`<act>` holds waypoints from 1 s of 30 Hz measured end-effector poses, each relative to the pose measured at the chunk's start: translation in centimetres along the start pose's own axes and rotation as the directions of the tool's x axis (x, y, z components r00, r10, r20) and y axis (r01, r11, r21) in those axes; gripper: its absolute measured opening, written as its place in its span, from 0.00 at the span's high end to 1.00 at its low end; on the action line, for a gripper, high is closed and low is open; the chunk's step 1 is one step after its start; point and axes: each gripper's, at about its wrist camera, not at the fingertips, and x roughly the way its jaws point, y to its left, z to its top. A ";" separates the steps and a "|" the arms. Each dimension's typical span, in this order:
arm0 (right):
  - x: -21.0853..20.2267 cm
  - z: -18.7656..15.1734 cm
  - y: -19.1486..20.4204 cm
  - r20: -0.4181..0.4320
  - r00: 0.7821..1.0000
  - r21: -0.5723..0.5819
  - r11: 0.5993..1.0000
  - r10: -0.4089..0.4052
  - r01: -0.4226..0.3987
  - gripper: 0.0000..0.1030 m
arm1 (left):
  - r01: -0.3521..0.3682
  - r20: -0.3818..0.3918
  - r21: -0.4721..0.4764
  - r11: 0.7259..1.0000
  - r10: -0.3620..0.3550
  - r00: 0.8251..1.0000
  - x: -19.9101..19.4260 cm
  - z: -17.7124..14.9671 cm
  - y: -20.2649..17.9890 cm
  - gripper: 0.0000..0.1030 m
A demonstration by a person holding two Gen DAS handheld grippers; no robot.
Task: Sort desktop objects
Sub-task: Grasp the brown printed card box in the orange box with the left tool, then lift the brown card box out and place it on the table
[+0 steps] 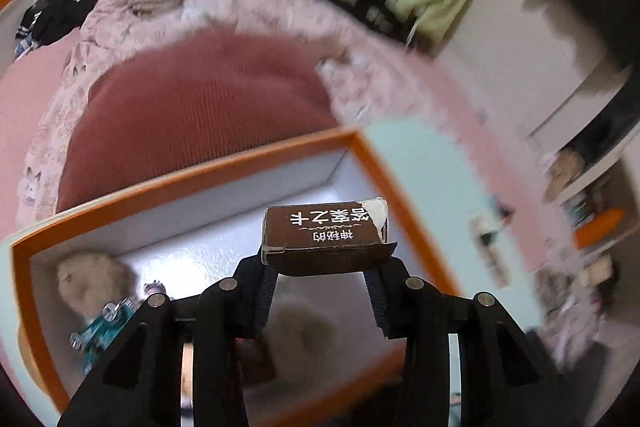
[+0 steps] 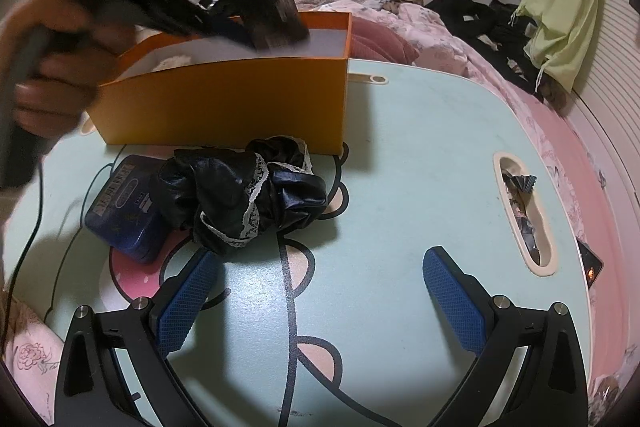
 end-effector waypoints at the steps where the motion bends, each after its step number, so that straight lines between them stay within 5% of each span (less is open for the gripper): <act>1: 0.0 0.0 0.0 0.000 1.000 0.000 1.000 0.000 0.000 0.00 | 0.030 0.036 -0.007 1.000 -0.030 0.999 -1.8 -0.4 0.0 0.60; 5: -0.1 0.0 0.0 0.000 1.000 0.001 1.000 -0.001 0.001 0.00 | 0.101 0.124 -0.004 0.995 -0.100 0.987 -6.5 -2.2 0.1 0.60; 9: 0.0 0.0 -0.1 0.001 1.000 0.001 1.000 0.000 0.000 0.00 | 0.081 0.136 -0.011 0.997 -0.079 0.988 -8.7 -6.5 0.8 0.60; 16: -0.1 -0.1 -0.3 0.002 1.000 0.009 1.000 -0.014 0.014 0.00 | 0.009 0.093 -0.143 0.990 0.004 0.996 -8.2 -13.8 4.2 0.60; 20: -0.3 0.0 -0.4 0.001 1.000 0.011 1.000 -0.019 0.019 0.00 | -0.050 0.074 -0.186 0.981 0.065 0.995 -6.8 -16.1 5.2 0.59; 23: -0.3 0.0 -0.5 0.001 1.000 0.012 1.000 -0.020 0.020 0.00 | -0.031 0.109 -0.225 0.974 0.057 0.992 -6.4 -16.7 5.8 0.58; 27: -0.3 0.1 -0.7 0.000 1.000 0.019 0.999 -0.026 0.026 0.00 | 0.037 0.125 -0.216 0.976 -0.010 0.992 -6.2 -16.6 5.5 0.31; 30: -0.3 0.0 -0.5 0.003 0.999 0.027 0.999 -0.034 0.034 0.00 | 0.015 0.110 -0.163 0.986 0.003 0.994 -6.1 -16.6 4.4 0.27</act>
